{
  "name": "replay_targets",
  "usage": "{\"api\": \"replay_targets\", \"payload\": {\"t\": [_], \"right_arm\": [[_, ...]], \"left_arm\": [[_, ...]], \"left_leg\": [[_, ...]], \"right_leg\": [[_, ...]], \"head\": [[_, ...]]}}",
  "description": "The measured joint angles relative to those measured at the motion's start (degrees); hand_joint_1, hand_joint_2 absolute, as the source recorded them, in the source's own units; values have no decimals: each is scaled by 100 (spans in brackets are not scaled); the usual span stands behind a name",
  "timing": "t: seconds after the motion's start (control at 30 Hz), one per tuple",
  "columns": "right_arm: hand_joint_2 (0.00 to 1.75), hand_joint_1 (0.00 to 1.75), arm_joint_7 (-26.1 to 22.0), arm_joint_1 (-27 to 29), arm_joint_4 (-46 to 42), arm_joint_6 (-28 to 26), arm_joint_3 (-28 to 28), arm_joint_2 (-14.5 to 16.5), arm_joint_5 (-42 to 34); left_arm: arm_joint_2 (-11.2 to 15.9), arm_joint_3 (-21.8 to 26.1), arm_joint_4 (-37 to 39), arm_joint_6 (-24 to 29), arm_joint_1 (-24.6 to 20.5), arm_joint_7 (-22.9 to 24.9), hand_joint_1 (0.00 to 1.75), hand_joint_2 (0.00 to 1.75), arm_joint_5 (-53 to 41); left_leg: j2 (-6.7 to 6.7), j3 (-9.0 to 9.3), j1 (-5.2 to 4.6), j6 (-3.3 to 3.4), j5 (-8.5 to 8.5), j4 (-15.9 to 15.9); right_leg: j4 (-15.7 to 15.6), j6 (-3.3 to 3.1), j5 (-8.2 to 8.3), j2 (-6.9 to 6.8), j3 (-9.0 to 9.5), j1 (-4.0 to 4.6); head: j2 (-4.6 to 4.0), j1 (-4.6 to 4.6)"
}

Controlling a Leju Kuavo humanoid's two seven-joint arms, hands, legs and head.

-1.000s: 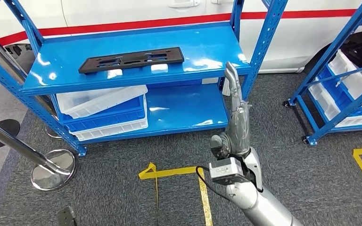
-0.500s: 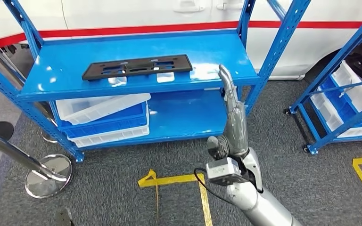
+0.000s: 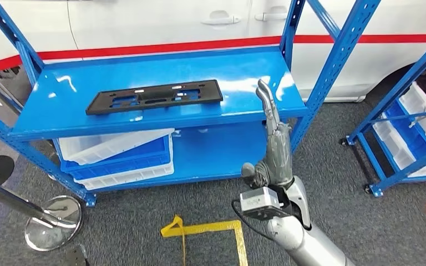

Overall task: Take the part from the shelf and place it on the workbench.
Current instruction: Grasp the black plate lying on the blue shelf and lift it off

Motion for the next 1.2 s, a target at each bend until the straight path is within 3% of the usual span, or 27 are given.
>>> {"api": "replay_targets", "payload": {"t": [0.1, 0.13, 0.17, 0.2, 0.23, 0.3, 0.33, 0.43, 0.5, 0.6, 0.63, 0.67, 0.7, 0.77, 0.8, 0.87, 0.97, 1.03, 1.1, 1.13, 1.17, 1.2], "right_arm": [[0, 0, 8, 8, 2, 0, 3, -2, -2], [0, 0, 10, 14, 4, 0, 4, -2, -4], [0, 0, 13, 20, 10, 0, 4, -2, -9], [0, 0, 15, 24, 17, 1, 4, -2, -19], [0, 0, 17, 27, 27, 3, 5, -2, -38], [0, 0, 14, 32, 51, 17, 8, -2, -114], [0, 0, 4, 37, 60, 32, 8, -2, -169], [0, 0, -61, 38, 65, 108, 7, -3, -322], [0, 0, -77, 26, 65, 189, 6, -4, -385], [0, 0, -55, 31, 80, 346, 7, -6, -452], [0, 0, -47, 34, 90, 386, 8, -7, -469], [0, 0, -43, 36, 100, 420, 8, -8, -480], [0, 0, -41, 38, 107, 444, 8, -8, -490], [0, 0, -40, 36, 116, 473, 8, -8, -500], [0, 0, -39, 31, 123, 476, 10, -8, -504], [0, 0, -38, 29, 137, 478, 12, -10, -508], [0, 0, -39, 25, 146, 489, 14, -9, -510], [0, 0, -40, 13, 151, 536, 16, -7, -523], [0, 0, -40, 6, 173, 606, 30, -4, -553], [0, 0, -41, 6, 191, 637, 43, -4, -569], [0, 0, -41, 6, 210, 660, 57, -4, -580], [0, 0, -41, 4, 228, 675, 69, -4, -587]], "left_arm": [[-4, -2, 6, 37, 8, 25, 0, 0, -13], [-4, -2, 10, 50, 14, 37, 0, 0, -15], [-4, -2, 16, 67, 19, 52, 0, 0, -16], [-3, -2, 22, 81, 24, 67, 0, 0, -20], [-3, -2, 28, 98, 28, 81, 0, 0, -23], [-2, -5, 49, 132, 37, 109, 0, 0, -26], [-2, -8, 57, 147, 42, 122, 0, 0, -26], [-4, -14, 66, 173, 40, 148, 0, 0, -29], [-1, -27, 66, 178, 16, 158, 0, 0, -32], [27, -65, 66, 201, 2, 186, 0, 0, -33], [34, -75, 66, 216, 6, 198, 0, 0, -34], [36, -83, 66, 233, 13, 212, 0, 0, -38], [36, -90, 66, 249, 18, 220, 0, 0, -45], [34, -103, 68, 269, 18, 230, 0, 0, -65], [34, -110, 69, 272, 10, 231, 0, 0, -73], [34, -118, 73, 274, -2, 237, 0, 0, -82], [40, -122, 74, 278, -5, 245, 0, 0, -85], [44, -126, 75, 277, -14, 262, 0, 0, -79], [46, -134, 75, 284, -12, 275, 0, 0, -54], [49, -138, 75, 301, -6, 275, 0, 0, -38], [54, -142, 77, 330, -1, 274, 0, 0, -24], [58, -144, 78, 363, 3, 273, 0, 0, -14]], "left_leg": [[8, -623, 35, -84, -405, 854], [9, -771, 48, -108, -499, 896], [10, -853, 61, -125, -466, 775], [12, -876, 73, -132, -267, 511], [14, -870, 84, -130, 92, 163], [36, -849, 66, -80, 604, -342], [42, -835, 51, -33, 722, -448], [31, -708, 37, 116, 704, -512], [25, -598, 41, 176, 663, -543], [18, -524, 18, 222, 590, -548], [14, -497, 5, 229, 560, -548], [9, -459, -7, 232, 526, -548], [3, -408, -15, 232, 489, -548], [-3, -315, -22, 217, 417, -552], [-7, -295, -21, 201, 392, -559], [-5, -276, -26, 156, 380, -562], [7, -283, -36, 83, 313, -431], [13, -504, -15, 17, 62, 16], [14, -898, 15, -57, -192, 678], [14, -1047, 31, -84, -210, 863], [15, -1109, 45, -104, -121, 858], [16, -1067, 56, -113, 70, 640]], "right_leg": [[-13, -23, -152, -6, 177, -1], [-13, -18, -212, -3, 249, -2], [-13, -8, -278, 2, 337, -5], [-13, 7, -349, 4, 436, -9], [-17, 28, -420, 3, 512, -11], [11, 94, -553, 9, 637, -5], [35, 137, -592, 14, 677, -2], [210, 241, -625, 13, 705, -13], [570, 274, -772, 0, 523, -28], [1488, 285, -1164, -4, -140, -26], [1621, 269, -1183, -4, -307, -20], [1556, 243, -1066, -4, -375, -7], [1304, 205, -817, -4, -349, 14], [603, 109, -296, -8, -182, 87], [332, 70, -182, -11, -111, 122], [129, 16, -152, -17, -61, 155], [-13, -43, -74, -20, 63, 105], [-57, -68, -72, -31, 124, 80], [-60, -85, -94, -36, 132, 74], [-58, -85, -107, -32, 139, 69], [-54, -79, -124, -28, 151, 60], [-47, -67, -144, -23, 173, 49]], "head": [[0, -2], [0, -1], [0, -2], [0, -3], [0, -2], [0, -3], [0, -1], [0, 5], [0, 9], [0, 18], [0, 17], [0, 17], [0, 17], [0, 16], [1, 14], [1, -1], [0, -13], [0, -19], [0, -23], [0, -24], [0, -24], [0, -25]]}}
